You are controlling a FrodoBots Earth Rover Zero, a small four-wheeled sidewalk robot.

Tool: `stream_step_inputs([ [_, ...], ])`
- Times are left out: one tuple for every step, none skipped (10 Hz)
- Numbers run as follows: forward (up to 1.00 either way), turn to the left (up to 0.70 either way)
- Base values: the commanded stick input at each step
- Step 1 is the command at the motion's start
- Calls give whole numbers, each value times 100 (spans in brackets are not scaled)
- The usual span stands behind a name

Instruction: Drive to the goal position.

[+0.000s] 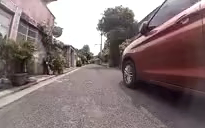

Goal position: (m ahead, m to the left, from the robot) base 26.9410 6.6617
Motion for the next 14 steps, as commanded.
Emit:
stream_step_inputs([
  [70, 0],
  [70, 0],
  [70, 0],
  [70, 0],
  [70, 0],
  [70, 0],
  [70, 0],
  [70, 0],
  [70, 0],
  [70, 7],
  [70, 28],
  [70, 35],
  [70, 16],
  [70, 2],
])
